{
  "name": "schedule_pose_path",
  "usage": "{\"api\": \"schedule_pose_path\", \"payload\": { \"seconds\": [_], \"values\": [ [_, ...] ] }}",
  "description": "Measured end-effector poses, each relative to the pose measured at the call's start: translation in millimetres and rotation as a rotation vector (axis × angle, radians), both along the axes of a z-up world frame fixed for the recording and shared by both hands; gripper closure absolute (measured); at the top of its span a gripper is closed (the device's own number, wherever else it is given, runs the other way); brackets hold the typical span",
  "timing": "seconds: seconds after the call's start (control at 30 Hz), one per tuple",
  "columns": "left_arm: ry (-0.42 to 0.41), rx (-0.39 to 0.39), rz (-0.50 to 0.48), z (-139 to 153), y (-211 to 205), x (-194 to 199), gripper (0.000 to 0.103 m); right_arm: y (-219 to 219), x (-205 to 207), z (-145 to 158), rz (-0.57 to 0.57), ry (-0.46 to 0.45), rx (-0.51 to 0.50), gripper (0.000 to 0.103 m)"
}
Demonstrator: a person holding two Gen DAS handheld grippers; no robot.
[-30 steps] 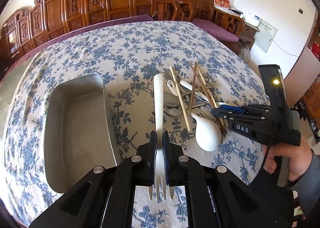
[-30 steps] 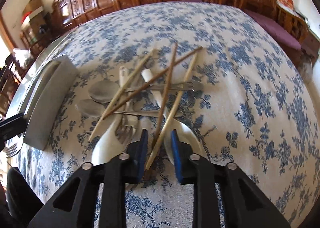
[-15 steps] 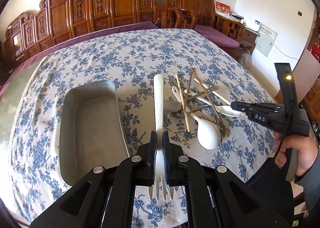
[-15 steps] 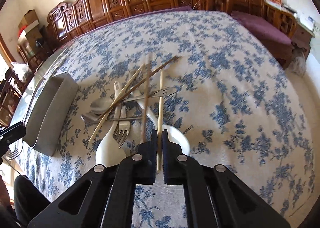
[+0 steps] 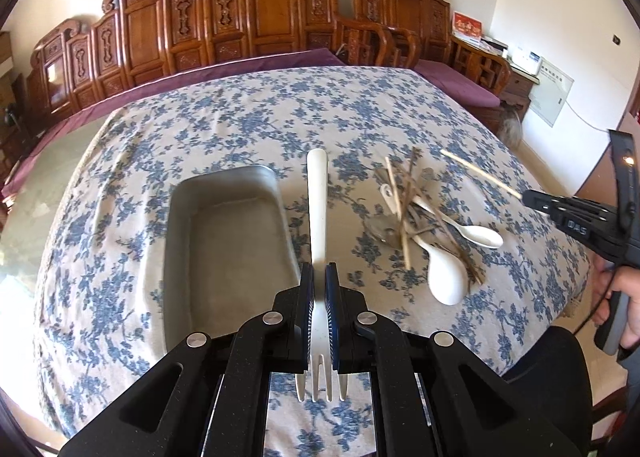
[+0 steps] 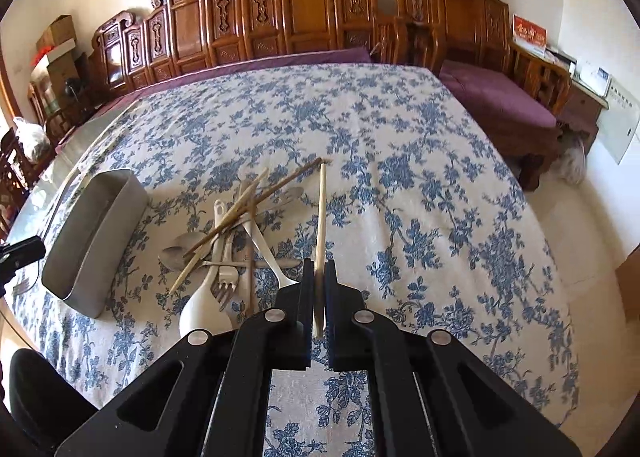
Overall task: Organize utensils
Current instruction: 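Carry the fork over the grey tray with the left gripper while the right gripper grasps a chopstick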
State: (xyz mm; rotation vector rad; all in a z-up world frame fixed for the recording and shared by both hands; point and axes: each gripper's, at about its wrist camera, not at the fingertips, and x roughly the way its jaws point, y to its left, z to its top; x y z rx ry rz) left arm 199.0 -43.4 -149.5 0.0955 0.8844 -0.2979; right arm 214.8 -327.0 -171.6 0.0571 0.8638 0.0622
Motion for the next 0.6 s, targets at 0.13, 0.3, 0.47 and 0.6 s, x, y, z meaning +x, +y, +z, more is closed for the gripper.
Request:
{"api": "schedule_pose_path", "payload": {
  "seconds": [0.13, 0.3, 0.47, 0.6],
  "values": [
    [0.004, 0.006, 0.028, -1.1, 13.7, 10.0, 0.098, 10.0, -2.9, 13.5, 0.034, -0.034, 0.004, 0.097],
    [0.025, 0.026, 0.062, -12.9, 29.5, 25.6, 0.098, 30.6, -8.2, 31.0, 0.096, -0.078, 0.036, 0.097],
    [0.07, 0.045, 0.093, -35.9, 42.1, 43.3, 0.098, 58.1, -12.8, 41.2, 0.167, -0.101, 0.055, 0.097],
    [0.098, 0.043, 0.105, -50.8, 47.1, 53.3, 0.098, 79.1, -14.5, 43.1, 0.215, -0.1, 0.069, 0.097]
  ]
}}
